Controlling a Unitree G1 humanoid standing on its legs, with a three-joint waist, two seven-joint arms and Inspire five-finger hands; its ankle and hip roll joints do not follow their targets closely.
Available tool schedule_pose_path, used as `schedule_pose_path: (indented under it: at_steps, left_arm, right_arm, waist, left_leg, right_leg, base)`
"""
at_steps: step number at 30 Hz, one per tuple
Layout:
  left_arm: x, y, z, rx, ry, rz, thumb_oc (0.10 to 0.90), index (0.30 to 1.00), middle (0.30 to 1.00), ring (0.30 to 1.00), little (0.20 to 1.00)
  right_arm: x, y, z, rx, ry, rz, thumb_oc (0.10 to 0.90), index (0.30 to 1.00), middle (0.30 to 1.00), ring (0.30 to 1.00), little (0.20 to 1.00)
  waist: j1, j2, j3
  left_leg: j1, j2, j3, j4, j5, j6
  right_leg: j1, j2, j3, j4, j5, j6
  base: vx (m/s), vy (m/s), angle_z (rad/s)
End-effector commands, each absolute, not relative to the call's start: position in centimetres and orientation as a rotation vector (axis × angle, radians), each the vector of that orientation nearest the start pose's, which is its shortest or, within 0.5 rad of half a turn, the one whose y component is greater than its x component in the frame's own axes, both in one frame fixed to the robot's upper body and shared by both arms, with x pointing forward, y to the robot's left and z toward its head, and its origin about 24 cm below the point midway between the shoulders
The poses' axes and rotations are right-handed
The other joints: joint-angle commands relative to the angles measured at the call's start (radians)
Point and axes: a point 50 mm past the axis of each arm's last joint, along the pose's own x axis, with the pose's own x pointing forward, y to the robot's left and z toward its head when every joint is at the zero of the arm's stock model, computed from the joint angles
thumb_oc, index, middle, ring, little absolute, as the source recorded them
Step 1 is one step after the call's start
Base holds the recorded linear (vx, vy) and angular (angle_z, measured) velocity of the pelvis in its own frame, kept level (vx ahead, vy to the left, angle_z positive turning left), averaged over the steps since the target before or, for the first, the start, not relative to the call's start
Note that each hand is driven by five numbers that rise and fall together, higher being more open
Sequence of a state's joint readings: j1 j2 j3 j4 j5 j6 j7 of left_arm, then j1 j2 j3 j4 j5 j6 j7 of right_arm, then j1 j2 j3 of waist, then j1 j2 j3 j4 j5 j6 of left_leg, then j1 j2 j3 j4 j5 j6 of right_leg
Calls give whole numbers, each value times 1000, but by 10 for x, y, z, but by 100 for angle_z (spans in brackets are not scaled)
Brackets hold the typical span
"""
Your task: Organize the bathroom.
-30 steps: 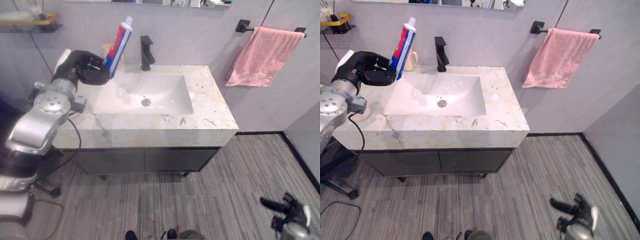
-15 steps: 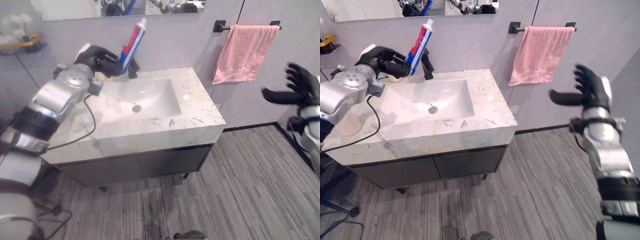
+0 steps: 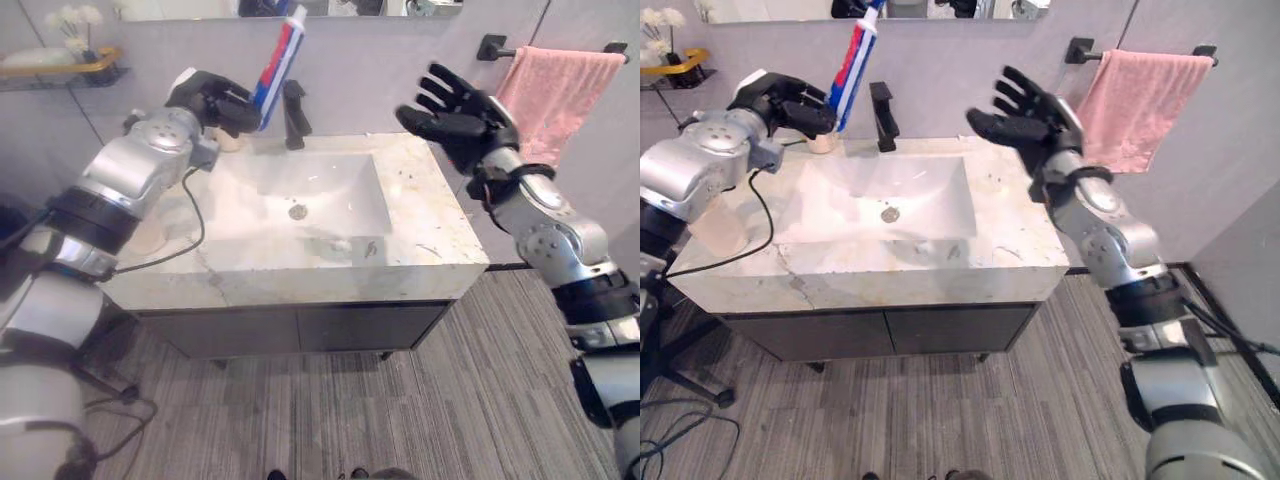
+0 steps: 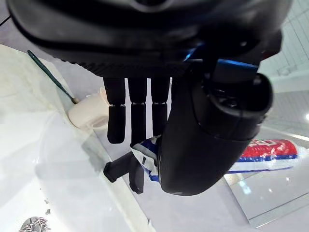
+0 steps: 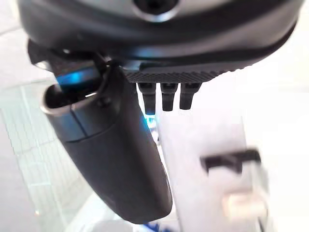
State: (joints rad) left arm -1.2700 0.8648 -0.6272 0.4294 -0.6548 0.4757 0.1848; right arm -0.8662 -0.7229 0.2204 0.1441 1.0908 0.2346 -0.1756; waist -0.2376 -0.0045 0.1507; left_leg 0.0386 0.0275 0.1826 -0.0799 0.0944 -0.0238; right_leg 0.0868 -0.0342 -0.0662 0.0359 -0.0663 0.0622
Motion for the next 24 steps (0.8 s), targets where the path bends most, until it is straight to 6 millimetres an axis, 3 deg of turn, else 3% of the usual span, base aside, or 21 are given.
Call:
schedule_pose_path:
  at_steps: [1,4,12,24]
  left_arm:
    - [366,189,386,450,-466,110,400,300,300,300,300]
    - [370,183,381,441,-461,93,400,300,300,300,300]
    - [375,175,372,467,-448,63,400,300,300,300,300]
    - [382,165,357,470,-438,-1,400,300,300,300,300]
  right_arm:
    - [342,-184,327,398,-460,295,800,900,900,900,900]
    - [348,-176,332,504,-421,330,800,900,900,900,900]
    - [355,-174,340,590,-393,330,800,900,900,900,900]
    - [366,-171,339,580,-322,353,800,900,900,900,900]
  waist:
    - [31,-8,-163]
    - [43,-9,-171]
    - [54,-15,-187]
    - [61,-18,-199]
  left_leg:
    - [-14,46,-55,93,-70,-39]
    - [-14,47,-57,93,-71,-37]
    - [-16,46,-63,91,-70,-37]
    - [-19,40,-75,83,-69,-34]
  right_leg:
    - [-43,-21,-87,32,26,93]
    - [-39,-24,-90,31,25,94]
    - [-44,-26,-87,29,30,99]
    - [-55,-33,-75,29,42,104]
  base:
    - [17,17,17]
    - [14,8,12]
    - [6,-1,5]
    - [1,0,0]
